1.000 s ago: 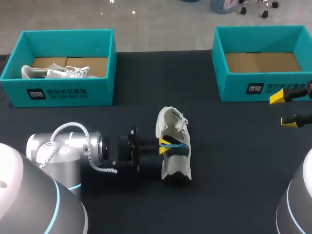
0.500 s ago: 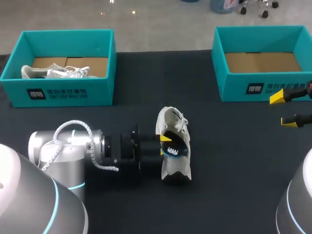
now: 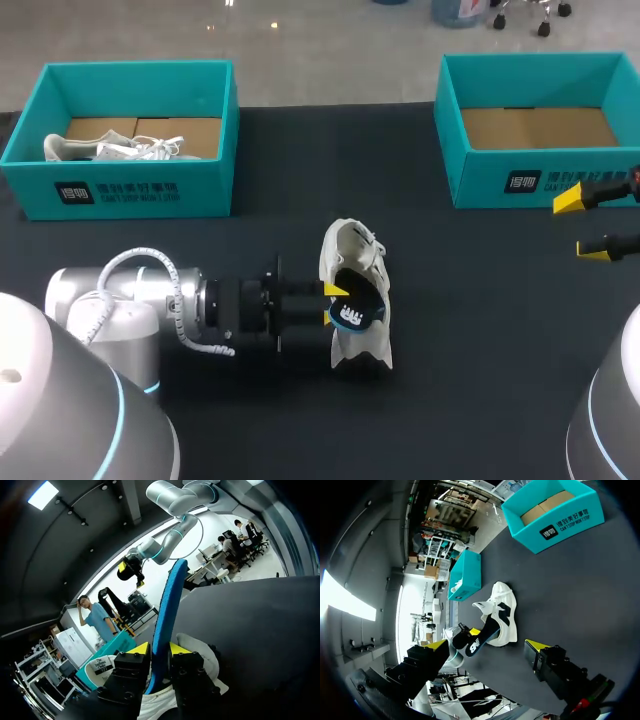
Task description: Take the shoe out of the shoebox, open the shoe tongue, remove and reinsert the insole, then place the shoe into the shoebox
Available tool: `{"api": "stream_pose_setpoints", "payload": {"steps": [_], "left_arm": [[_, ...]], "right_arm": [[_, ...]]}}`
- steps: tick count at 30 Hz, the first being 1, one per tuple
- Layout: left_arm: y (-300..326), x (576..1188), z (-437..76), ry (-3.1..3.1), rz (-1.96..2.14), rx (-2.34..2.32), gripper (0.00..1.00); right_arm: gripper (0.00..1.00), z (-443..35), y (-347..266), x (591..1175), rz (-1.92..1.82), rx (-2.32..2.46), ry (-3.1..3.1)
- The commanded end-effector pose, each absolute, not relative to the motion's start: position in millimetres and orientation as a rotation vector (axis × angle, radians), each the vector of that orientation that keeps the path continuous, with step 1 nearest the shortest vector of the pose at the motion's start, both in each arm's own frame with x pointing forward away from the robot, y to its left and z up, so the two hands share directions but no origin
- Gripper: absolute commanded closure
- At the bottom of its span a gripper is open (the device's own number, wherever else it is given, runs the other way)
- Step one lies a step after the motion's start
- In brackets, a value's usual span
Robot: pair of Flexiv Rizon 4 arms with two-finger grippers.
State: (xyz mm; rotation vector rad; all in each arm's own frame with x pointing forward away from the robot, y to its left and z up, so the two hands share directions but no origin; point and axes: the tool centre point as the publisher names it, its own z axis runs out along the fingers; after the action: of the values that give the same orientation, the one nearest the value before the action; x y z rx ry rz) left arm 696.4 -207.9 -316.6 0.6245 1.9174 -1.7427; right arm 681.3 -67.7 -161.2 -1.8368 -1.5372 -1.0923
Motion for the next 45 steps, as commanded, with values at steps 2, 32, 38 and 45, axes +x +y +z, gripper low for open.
{"api": "stream_pose_setpoints", "payload": {"steps": [2,32,38,45], "left_arm": [[-211,699,-323,1.932,-1.735,0.623,1.00],[-202,697,-320,1.907,-1.691,0.591,0.74],[-210,697,-324,1.920,-1.695,0.621,0.86],[-219,705,-334,1.952,-1.676,0.641,1.00]], "right_arm": [[0.00,-161,-67,680,-1.092,-1.841,-1.537],[0.00,-161,-67,680,-1.092,-1.841,-1.537],[0.00,-161,-67,680,-1.092,-1.841,-1.537],[0.00,-161,-67,680,-1.092,-1.841,-1.537]]}}
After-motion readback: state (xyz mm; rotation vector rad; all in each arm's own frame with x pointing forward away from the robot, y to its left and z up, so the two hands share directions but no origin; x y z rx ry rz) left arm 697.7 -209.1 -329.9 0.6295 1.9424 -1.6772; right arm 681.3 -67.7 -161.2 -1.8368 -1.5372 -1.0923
